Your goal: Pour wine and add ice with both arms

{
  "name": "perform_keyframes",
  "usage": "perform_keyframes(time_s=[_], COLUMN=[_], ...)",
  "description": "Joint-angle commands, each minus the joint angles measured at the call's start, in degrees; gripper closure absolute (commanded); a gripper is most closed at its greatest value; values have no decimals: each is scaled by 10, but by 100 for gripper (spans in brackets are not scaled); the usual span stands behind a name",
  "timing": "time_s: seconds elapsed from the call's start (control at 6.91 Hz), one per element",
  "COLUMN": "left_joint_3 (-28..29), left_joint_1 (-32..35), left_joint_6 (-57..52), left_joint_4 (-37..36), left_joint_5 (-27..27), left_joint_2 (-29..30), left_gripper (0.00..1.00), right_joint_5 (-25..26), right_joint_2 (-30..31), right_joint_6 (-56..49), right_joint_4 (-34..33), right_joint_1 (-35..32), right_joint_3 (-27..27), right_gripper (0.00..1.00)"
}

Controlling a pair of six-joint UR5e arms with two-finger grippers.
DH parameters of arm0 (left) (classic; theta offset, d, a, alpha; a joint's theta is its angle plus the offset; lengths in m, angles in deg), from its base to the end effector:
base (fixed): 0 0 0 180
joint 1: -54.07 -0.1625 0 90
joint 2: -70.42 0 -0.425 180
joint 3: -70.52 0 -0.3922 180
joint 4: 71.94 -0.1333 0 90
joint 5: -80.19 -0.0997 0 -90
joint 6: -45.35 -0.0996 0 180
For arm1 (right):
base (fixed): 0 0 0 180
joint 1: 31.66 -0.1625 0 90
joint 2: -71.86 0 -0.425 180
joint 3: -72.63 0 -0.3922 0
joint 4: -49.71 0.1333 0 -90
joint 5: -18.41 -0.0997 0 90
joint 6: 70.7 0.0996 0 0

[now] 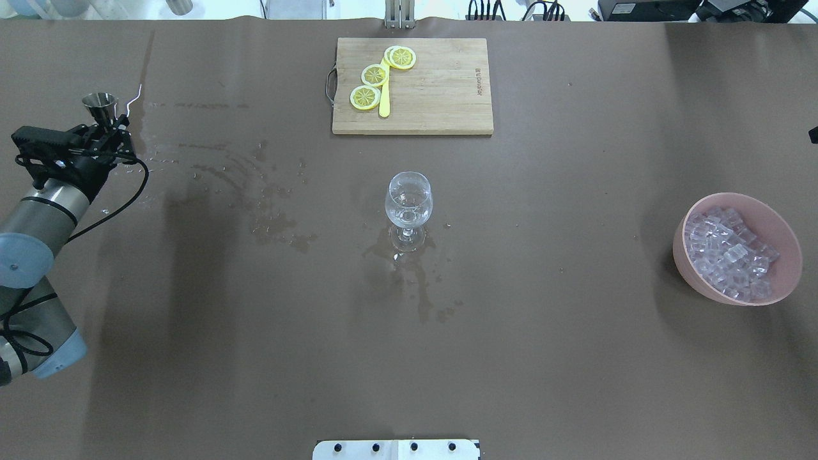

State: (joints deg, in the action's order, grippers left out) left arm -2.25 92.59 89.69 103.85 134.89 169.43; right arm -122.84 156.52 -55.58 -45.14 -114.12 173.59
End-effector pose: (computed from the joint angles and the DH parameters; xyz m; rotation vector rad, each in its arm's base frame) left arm 0.3158 -0.4953 0.5585 1.2562 0.6211 -0.3128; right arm -0.0139 -0.5288 0.5169 0.0076 -0.9104 0.0337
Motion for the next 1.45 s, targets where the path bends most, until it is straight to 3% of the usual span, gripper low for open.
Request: perform_keyframes(time_s=[0.0, 0.58, 1.3], left_joint_3=[-4, -21, -13], left_joint_1=[6, 61, 62], left_joint_6=[-7, 38, 97], left_joint_4=[-59, -89, -91], left_joint_5=[58, 179, 214], left_joint_2=[0, 14, 8], left_gripper=[100, 100, 100], right_joint_5=[4, 0, 4], right_joint_2=[0, -4, -4], right_joint_6=[0, 0, 2], right_joint_4=[0, 0, 0], right_joint_1=[1, 2, 3], right_joint_3=[-1, 0, 0], right_gripper=[0, 0, 0])
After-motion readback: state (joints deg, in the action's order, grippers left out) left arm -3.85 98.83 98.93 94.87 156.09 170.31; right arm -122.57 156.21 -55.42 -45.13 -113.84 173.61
